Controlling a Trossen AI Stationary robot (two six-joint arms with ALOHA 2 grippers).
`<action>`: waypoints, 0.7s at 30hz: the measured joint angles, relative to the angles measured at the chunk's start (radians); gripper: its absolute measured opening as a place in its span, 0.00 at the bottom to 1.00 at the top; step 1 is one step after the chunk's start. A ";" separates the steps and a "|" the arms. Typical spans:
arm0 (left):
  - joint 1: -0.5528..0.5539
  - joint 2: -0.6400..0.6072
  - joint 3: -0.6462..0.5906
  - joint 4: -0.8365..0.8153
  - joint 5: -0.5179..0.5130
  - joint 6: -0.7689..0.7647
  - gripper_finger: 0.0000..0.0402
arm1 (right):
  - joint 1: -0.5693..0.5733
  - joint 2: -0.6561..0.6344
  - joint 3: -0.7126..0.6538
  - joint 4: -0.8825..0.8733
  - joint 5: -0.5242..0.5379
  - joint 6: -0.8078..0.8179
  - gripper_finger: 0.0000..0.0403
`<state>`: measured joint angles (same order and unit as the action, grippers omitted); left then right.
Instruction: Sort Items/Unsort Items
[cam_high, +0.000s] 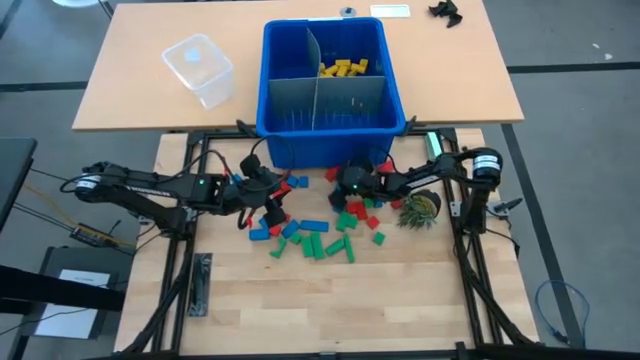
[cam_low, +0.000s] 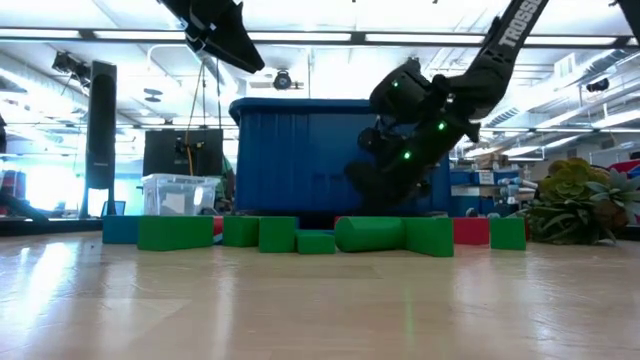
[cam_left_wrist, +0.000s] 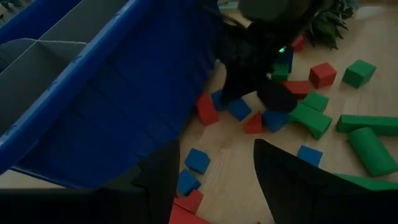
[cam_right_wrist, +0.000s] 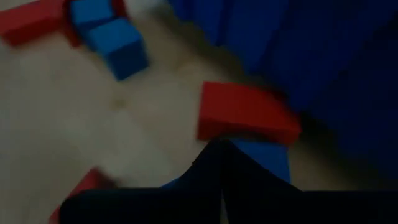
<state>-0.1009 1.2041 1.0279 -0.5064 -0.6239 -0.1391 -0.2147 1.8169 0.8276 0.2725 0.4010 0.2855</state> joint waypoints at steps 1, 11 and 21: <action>0.000 0.000 0.000 0.001 0.000 0.000 0.53 | 0.011 -0.015 0.000 -0.018 0.000 0.000 0.00; 0.000 0.000 0.000 0.041 0.000 0.004 0.53 | 0.063 -0.078 0.002 0.034 0.042 0.035 0.01; 0.000 0.000 0.000 0.041 0.000 0.006 0.53 | -0.021 0.064 0.002 0.236 0.017 0.049 0.00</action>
<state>-0.1010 1.2041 1.0279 -0.4656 -0.6243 -0.1329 -0.2360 1.8806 0.8295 0.5088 0.4183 0.3348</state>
